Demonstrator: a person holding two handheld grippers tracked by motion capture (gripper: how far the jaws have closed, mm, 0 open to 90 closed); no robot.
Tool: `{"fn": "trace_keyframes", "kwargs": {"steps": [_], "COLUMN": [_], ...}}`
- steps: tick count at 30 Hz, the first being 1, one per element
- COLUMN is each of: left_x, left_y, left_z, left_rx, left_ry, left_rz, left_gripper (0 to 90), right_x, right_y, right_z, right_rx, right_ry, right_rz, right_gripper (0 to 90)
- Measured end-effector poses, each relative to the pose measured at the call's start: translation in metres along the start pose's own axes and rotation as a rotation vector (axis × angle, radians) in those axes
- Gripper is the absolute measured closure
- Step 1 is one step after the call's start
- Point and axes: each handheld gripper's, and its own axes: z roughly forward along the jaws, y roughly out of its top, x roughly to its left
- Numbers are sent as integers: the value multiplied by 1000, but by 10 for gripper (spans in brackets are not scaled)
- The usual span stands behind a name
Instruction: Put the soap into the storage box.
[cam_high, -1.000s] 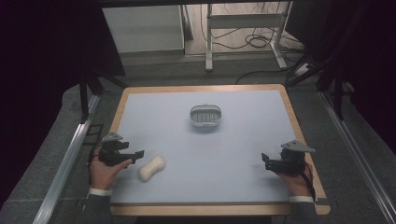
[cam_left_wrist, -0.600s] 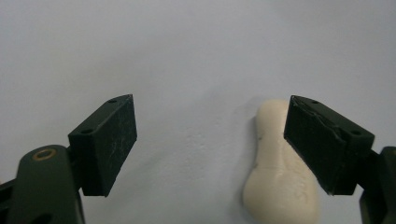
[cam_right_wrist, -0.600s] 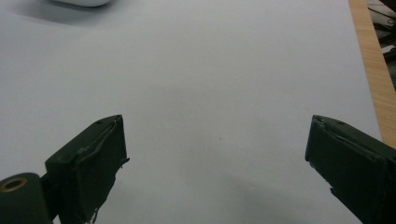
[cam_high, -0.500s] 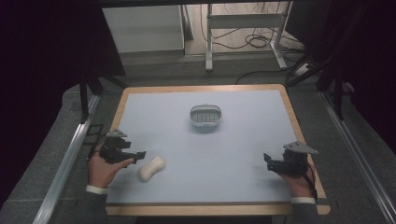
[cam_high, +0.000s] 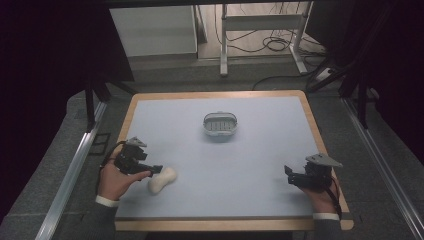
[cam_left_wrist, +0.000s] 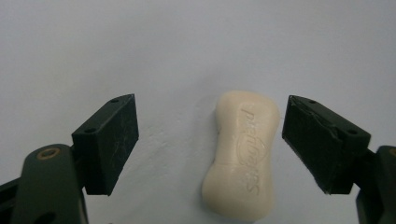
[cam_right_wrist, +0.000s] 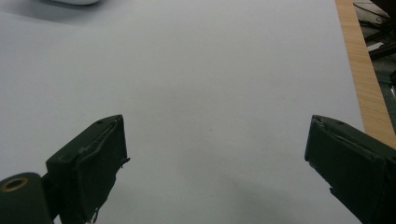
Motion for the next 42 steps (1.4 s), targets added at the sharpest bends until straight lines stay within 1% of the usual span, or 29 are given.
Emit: {"fn": "trace_keyframes", "kwargs": {"steps": [5,7,8,11,13,16,17,18,19,22,23,24,27,29,30,34,39,41,42], "left_x": [-5,-8,-8,-9,-10,-10,-11,-11,-14,-17,-17,-18,-20,-21,-23,-23,-24,-24,-25], "left_y": [0,-1,-2,-3,-4,-6,-6,-6,-6,-6,-6,-6,-6,-6,-8,-10,-8,-8,-8], "left_z": [6,8,7,8,8,11,12,12,15,20,20,24,27,28,30,36,42,44,47], "left_rx": [32,31,38,57,56,72,80,80,93,120,120,134,154,158,172,202,224,233,246], "left_ry": [-3,-4,-5,-10,-13,-15,-17,-17,-20,-23,-23,-24,-28,-30,-28,-32,-27,-19,-13], "left_rz": [19,18,24,28,26,23,32,32,41,56,56,61,71,72,80,88,98,100,105], "left_gripper": [193,194,194,194,194,194,194,194,195,200,211,219,232,245,248,282,359,374,380], "right_x": [1,1,1,1,2,3,3,3,3,4,5,5,6,6,6,6,6,6,6], "right_y": [-1,-1,-1,-1,-1,-1,-1,-1,-1,-1,-1,-1,-1,-1,-1,-1,-2,-2,-2], "right_z": [1,1,1,1,1,2,2,2,2,3,4,4,5,5,5,5,6,6,6], "right_rx": [5,5,4,5,7,14,15,15,15,19,20,20,23,23,24,25,31,32,30], "right_ry": [5,4,6,7,10,14,14,14,10,7,8,11,13,14,13,13,14,12,14], "right_rz": [-8,-7,-7,-12,-15,-16,-14,-14,-12,-15,-16,-18,-26,-25,-25,-26,-26,-28,-28], "right_gripper": [55,56,57,57,57,56,57,57,57,56,56,56,56,56,57,57,56,57,56]}}
